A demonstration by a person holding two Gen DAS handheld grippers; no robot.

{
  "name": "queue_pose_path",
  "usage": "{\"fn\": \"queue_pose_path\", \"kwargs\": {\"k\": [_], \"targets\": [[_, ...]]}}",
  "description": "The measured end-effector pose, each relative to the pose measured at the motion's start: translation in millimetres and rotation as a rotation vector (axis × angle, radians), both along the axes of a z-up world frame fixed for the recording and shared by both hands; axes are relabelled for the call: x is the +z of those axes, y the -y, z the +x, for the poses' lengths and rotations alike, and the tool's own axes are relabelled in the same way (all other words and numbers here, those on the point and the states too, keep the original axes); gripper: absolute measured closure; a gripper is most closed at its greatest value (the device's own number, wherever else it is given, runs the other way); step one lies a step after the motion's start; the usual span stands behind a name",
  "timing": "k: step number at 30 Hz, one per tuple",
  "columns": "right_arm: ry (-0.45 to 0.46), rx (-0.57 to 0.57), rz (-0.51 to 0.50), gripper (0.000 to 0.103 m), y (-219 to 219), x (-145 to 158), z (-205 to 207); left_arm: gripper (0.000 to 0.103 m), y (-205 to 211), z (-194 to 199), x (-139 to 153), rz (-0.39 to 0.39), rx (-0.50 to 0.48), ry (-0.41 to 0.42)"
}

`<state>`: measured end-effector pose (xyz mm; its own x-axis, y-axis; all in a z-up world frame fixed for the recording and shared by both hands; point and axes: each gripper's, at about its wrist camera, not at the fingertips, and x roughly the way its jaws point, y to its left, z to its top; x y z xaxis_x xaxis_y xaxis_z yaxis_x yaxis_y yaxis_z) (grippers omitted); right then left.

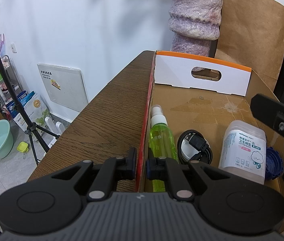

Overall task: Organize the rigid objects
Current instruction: 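Carry the black cable into the orange box and open the right gripper, then move the right tool to the second white bottle cap by the mug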

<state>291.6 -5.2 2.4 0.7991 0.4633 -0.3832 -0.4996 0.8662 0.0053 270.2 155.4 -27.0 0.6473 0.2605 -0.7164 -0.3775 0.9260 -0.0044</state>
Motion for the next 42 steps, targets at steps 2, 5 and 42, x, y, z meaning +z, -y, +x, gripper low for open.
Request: {"fn": "queue_pose_path", "kwargs": {"k": [2, 5, 42], "targets": [[0.006, -0.007, 0.008, 0.000, 1.0, 0.3, -0.6, 0.093, 0.0, 0.0, 0.0, 0.000, 0.000, 0.000], [0.015, -0.028, 0.011, 0.000, 5.5, 1.9, 0.1, 0.093, 0.0, 0.0, 0.0, 0.000, 0.000, 0.000], [-0.169, -0.699, -0.010, 0.001, 314.7, -63.2, 137.9, 0.093, 0.0, 0.0, -0.2, 0.000, 0.000, 0.001]]}}
